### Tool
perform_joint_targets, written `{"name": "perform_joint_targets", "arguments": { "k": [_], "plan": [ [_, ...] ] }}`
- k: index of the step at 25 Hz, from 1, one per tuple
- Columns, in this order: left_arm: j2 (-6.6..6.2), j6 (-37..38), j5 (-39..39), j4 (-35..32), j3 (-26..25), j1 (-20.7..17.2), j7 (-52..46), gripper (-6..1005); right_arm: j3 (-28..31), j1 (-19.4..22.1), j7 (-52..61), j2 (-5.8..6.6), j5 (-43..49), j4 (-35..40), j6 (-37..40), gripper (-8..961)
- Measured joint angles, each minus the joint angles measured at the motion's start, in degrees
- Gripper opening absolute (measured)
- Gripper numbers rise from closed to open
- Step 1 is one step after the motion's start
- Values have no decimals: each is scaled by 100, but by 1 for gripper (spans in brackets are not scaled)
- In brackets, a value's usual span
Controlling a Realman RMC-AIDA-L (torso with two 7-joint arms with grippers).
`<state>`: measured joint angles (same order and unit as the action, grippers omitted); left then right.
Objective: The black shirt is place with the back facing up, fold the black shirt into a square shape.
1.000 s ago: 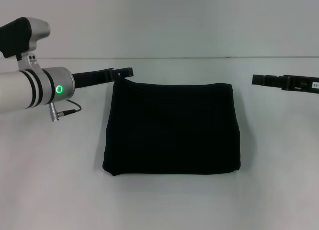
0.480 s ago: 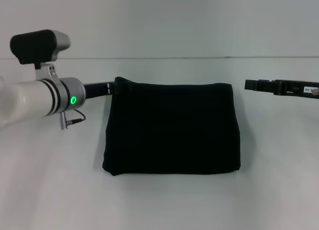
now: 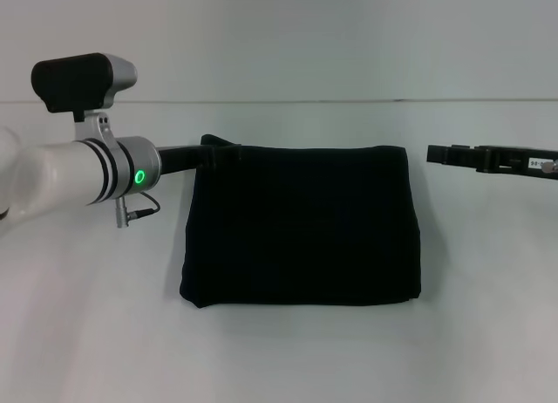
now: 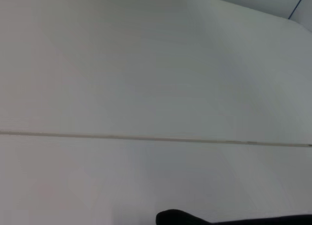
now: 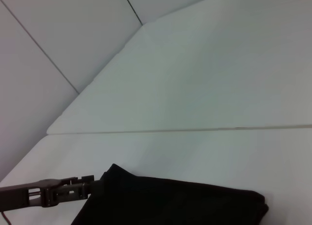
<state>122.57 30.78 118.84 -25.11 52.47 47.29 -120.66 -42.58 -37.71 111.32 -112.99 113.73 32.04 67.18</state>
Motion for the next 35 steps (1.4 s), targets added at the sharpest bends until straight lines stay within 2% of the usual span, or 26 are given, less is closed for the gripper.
{"name": "perform_joint_targets", "arguments": {
  "k": [18,29,35],
  "plan": [
    [54,-76,-54,0,221,-1,219,891,-31,7,2,-27,0,-6,-86,616],
    [63,-95,-69,-33,186,10,217,478,-30,9,2,-38,0,-6,-171,616],
    [46,-137,-152,-36,158,-6,187,347,-49,12,-5,-16,147,-10,209,611]
  ]
}}
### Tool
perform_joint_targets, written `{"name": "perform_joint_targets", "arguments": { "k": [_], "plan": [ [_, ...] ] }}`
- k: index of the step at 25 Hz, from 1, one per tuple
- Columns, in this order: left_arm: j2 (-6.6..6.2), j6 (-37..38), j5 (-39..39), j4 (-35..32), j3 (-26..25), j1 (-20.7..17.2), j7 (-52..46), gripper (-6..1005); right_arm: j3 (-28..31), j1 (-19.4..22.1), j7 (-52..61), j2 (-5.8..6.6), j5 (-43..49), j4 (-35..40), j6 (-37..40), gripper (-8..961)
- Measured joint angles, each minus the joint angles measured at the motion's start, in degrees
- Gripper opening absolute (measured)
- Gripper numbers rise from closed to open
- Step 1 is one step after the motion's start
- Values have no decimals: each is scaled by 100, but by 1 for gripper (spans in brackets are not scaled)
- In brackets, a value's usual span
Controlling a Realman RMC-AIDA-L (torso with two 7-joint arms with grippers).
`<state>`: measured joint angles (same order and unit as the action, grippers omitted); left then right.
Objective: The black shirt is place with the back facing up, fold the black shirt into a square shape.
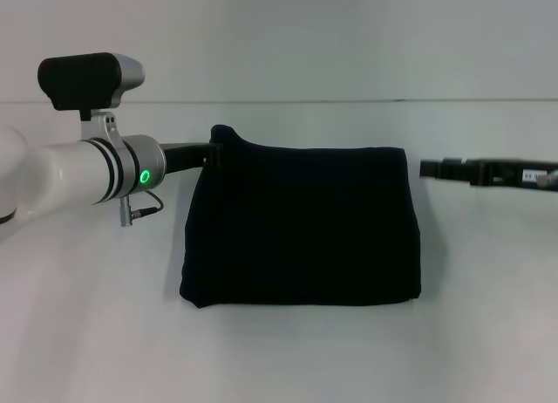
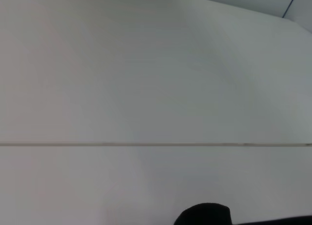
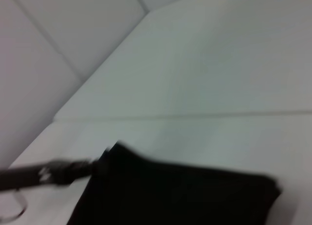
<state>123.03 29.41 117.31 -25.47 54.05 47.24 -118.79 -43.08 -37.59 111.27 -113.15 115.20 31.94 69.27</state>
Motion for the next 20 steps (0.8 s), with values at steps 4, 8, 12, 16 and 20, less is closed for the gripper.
{"name": "perform_joint_targets", "arguments": {
  "k": [4,8,12,16,20],
  "plan": [
    [-4,6,-18,0,0,-12,-6,259,-1,55,24,55,308,-3,551,609],
    [-7,10,-62,-1,0,-13,-6,42,-2,126,-49,89,645,-6,994,610],
    [-4,13,-69,-2,0,-18,-11,44,-3,133,-132,51,954,-15,1174,610],
    [-2,13,-69,-3,0,-30,-13,45,-63,47,-237,-25,1074,-98,1179,566],
    [0,13,-110,-3,0,-32,-13,47,-200,-67,-289,-47,1152,-225,1155,521]
  ]
}}
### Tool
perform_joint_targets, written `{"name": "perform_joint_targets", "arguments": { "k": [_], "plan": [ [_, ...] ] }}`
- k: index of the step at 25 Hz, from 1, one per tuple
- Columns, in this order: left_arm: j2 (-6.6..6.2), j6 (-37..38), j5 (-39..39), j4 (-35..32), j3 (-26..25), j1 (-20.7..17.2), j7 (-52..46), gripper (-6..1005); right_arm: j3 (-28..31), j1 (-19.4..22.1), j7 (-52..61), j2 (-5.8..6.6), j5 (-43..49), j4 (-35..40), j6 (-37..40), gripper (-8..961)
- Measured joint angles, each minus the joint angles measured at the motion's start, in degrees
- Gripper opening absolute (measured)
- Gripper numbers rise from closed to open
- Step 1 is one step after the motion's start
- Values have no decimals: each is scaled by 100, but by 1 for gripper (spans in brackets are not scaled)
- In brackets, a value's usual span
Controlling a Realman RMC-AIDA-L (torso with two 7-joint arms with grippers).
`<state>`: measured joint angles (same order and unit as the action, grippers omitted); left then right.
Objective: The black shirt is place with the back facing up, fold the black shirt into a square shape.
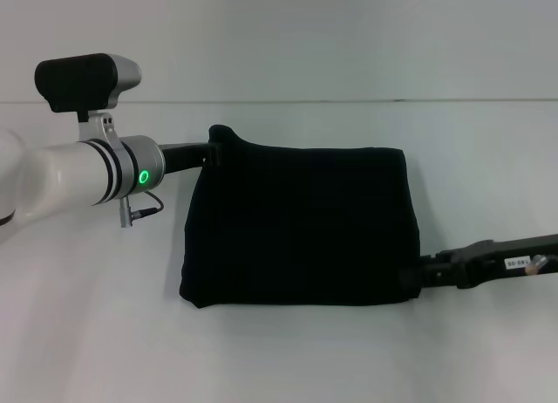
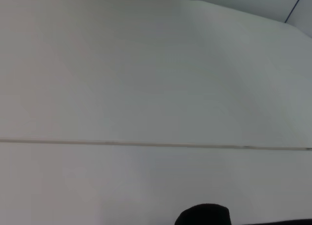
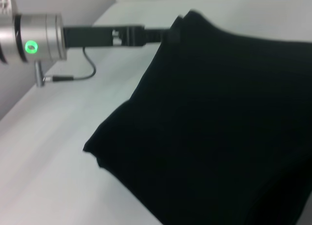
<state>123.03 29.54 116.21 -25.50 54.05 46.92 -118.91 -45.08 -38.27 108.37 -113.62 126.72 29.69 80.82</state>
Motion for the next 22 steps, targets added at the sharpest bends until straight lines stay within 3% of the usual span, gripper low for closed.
{"name": "perform_joint_targets", "arguments": {
  "k": [7,12,22],
  "plan": [
    [-20,10,-48,1,0,-7,0,49,-156,-20,-15,7,186,-18,10,398],
    [-30,6,-48,1,0,10,0,51,-160,13,-18,40,264,-18,33,162],
    [-34,10,-47,1,0,-5,0,55,-160,15,-80,35,266,-16,7,14]
  ]
}}
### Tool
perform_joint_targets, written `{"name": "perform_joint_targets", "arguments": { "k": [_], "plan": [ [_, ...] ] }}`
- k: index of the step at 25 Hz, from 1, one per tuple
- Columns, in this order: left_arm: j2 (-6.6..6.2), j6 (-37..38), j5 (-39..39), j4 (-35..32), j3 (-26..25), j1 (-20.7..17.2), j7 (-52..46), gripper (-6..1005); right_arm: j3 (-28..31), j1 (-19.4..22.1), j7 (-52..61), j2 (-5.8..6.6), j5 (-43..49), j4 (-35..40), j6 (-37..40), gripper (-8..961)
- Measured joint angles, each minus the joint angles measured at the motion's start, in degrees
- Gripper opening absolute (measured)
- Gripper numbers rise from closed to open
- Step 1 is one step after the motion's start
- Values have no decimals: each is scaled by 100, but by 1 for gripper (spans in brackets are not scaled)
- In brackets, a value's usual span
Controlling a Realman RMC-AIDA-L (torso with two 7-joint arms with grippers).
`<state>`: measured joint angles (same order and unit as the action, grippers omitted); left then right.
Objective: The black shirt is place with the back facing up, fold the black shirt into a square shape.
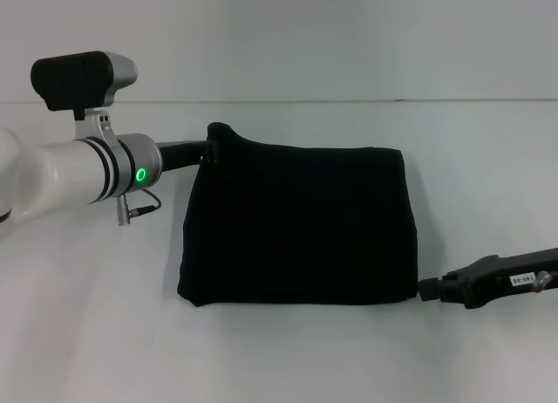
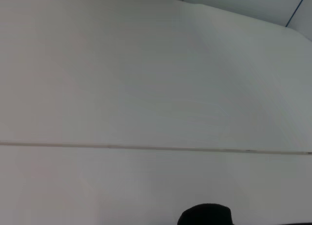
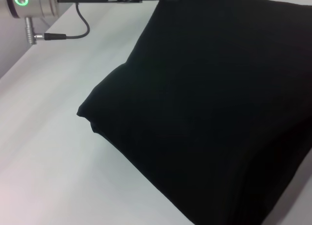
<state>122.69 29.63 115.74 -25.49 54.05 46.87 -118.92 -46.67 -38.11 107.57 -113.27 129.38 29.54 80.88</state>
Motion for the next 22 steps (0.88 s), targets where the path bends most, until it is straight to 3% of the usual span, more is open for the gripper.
{"name": "perform_joint_targets", "arguments": {
  "k": [14,20,22],
  "plan": [
    [9,-2,2,1,0,-4,0,60,80,-71,45,-14,-34,71,-107,124],
    [9,-6,1,1,0,-3,0,62,62,-112,42,-33,-37,68,-57,354],
    [9,-7,1,0,0,-3,1,63,52,-135,29,-42,-37,45,-23,353]
  ]
}}
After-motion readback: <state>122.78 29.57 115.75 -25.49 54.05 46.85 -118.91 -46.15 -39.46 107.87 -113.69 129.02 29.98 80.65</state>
